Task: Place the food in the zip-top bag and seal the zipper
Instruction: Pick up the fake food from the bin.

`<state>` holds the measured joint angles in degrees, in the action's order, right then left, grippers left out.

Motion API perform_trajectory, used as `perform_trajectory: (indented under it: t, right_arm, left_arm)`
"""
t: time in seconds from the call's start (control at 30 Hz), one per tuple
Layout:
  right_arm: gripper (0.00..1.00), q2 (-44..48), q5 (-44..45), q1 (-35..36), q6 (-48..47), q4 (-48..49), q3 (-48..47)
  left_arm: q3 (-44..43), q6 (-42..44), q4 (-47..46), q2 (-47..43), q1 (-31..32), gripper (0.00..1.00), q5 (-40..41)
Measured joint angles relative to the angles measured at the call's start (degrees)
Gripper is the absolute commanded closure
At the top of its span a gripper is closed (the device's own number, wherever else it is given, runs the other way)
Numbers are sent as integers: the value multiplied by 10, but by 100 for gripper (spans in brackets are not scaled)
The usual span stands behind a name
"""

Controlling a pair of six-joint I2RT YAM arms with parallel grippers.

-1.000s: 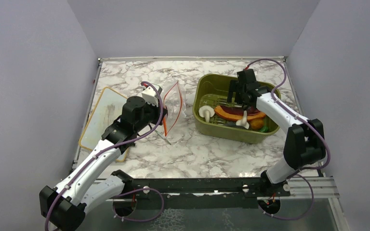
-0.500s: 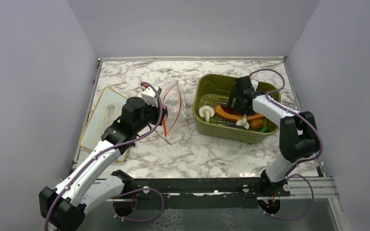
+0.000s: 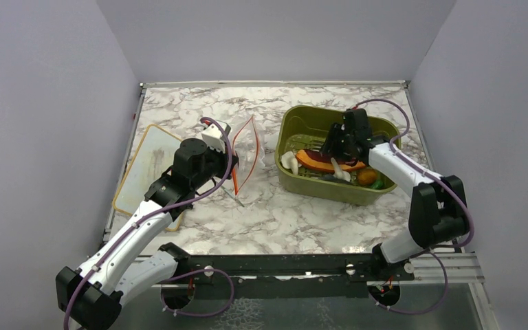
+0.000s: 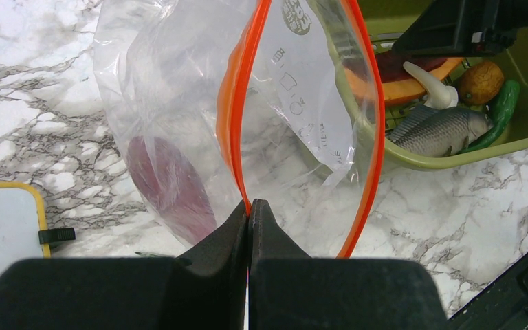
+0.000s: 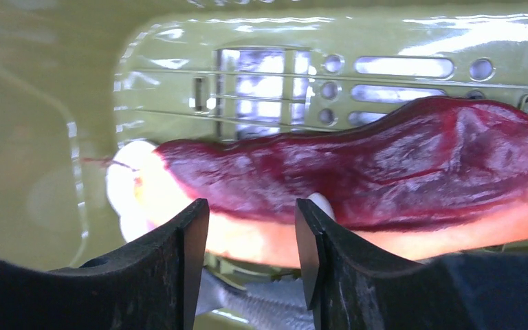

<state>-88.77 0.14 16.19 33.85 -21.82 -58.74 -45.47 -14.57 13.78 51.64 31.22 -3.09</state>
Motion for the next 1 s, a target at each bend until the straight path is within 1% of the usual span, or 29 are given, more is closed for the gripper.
perform_trajectory:
  t: [0.13, 0.23, 0.3, 0.33, 0.57, 0.73, 0.83, 1.0]
  right_arm:
    - [52, 49, -15, 1, -2, 9, 6]
    - [43, 80, -15, 2, -12, 20, 10]
    - [36, 87, -15, 2, -27, 23, 11]
    - [33, 87, -15, 2, -38, 24, 11]
    - [32, 73, -54, 8, -163, 39, 46]
    - [29, 70, -76, 41, -268, 43, 59]
    - [28, 58, -94, 52, -306, 43, 47]
    - [26, 13, -105, 66, -347, 43, 28]
  left_arm:
    - [0, 0, 0, 0, 0, 100, 0]
    - [0, 0, 0, 0, 0, 100, 1]
    - [0, 0, 0, 0, 0, 100, 1]
    - [0, 0, 0, 0, 0, 100, 1]
    - [0, 0, 0, 0, 0, 100, 1]
    - [0, -1, 0, 0, 0, 100, 1]
    - [0, -1, 0, 0, 0, 100, 1]
    - [0, -1, 0, 0, 0, 100, 0]
